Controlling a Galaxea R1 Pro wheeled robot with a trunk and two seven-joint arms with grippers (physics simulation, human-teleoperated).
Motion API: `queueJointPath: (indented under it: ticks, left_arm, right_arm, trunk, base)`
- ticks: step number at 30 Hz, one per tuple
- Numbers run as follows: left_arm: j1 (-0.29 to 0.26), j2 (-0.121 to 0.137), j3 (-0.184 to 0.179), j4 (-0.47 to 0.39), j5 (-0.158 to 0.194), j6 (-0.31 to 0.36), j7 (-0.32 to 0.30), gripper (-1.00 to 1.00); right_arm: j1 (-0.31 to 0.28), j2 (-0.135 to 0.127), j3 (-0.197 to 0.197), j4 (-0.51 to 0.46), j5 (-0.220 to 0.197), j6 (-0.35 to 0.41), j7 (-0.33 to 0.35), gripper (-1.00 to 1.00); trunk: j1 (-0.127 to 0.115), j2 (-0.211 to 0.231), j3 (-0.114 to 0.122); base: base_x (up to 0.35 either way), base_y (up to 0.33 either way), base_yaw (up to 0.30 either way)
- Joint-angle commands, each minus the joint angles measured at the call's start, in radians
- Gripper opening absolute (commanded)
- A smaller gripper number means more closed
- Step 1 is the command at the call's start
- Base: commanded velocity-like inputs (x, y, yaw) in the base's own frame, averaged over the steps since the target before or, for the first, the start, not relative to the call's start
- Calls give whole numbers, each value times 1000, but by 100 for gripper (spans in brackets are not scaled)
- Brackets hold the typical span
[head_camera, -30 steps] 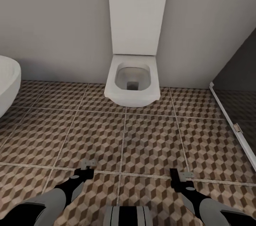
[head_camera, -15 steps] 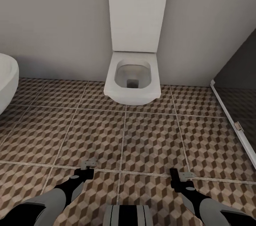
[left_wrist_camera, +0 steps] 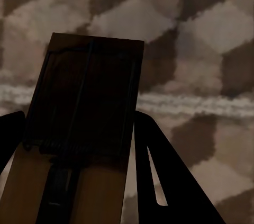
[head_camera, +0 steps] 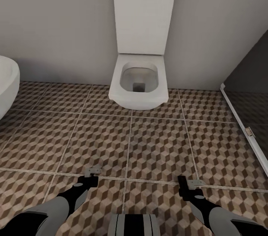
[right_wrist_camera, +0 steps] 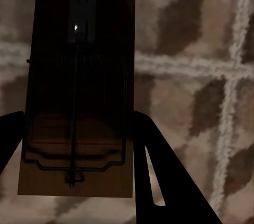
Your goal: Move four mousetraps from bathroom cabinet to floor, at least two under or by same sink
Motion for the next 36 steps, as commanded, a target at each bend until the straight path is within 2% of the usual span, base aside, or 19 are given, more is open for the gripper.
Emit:
queueJointPath:
  ticks: [1, 10, 23, 36]
  left_arm:
    - [-1, 0, -9, 1, 2, -3, 4, -100]
    - [-1, -9, -9, 4, 4, -5, 5, -100]
    - [0, 6, -11, 26, 5, -8, 3, -100]
    - [-1, -2, -12, 34, 4, -6, 5, -100]
  right_arm:
    - [-1, 0, -8, 2, 8, -4, -2, -100]
    - [-1, -3, -8, 1, 13, -1, -1, -100]
    - [-1, 10, -8, 1, 15, -1, -1, -100]
    - [-1, 11, -8, 1, 13, -5, -1, -100]
  trunk:
    - [0, 0, -1]
    - [0, 0, -1]
    - [0, 0, -1]
    - [0, 0, -1]
  base:
    - [0, 0, 0]
    - [0, 0, 0]
    - [0, 0, 0]
    - [0, 0, 0]
